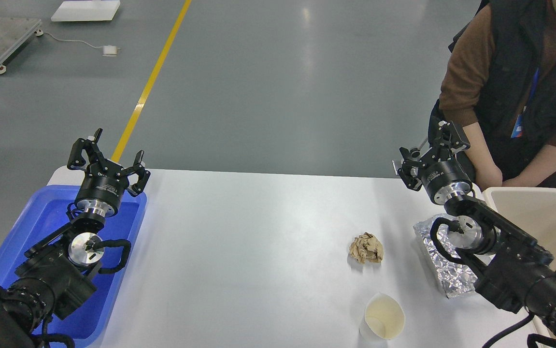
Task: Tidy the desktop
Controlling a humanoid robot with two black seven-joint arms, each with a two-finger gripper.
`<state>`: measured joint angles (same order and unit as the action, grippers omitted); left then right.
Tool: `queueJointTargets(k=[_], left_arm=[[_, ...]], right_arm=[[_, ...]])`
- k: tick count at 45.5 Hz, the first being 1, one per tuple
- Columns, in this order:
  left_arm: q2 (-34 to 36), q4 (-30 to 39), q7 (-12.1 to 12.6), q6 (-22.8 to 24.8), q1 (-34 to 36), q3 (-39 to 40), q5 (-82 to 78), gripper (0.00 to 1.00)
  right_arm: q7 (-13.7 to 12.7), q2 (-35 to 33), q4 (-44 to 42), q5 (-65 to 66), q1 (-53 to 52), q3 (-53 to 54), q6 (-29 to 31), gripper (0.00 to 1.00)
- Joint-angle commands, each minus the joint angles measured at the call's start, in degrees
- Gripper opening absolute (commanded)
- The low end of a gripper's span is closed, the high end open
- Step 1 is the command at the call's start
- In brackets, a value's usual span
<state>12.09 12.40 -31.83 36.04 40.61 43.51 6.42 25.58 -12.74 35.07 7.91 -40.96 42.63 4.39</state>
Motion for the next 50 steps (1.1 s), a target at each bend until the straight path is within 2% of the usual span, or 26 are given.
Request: queueJointTargets(k=[1,50], left_arm=[[-0.1,0.0,0.0,0.0,0.0,0.0,0.0,1.0],[0.0,0.0,-0.1,0.0,0.0,-0.2,0.0,1.0]], right_arm=[[0.0,0.0,0.0,0.0,-0.1,0.0,0.0,1.0],[0.0,0.0,0.0,0.1,0.0,-0.1,-0.1,1.0]])
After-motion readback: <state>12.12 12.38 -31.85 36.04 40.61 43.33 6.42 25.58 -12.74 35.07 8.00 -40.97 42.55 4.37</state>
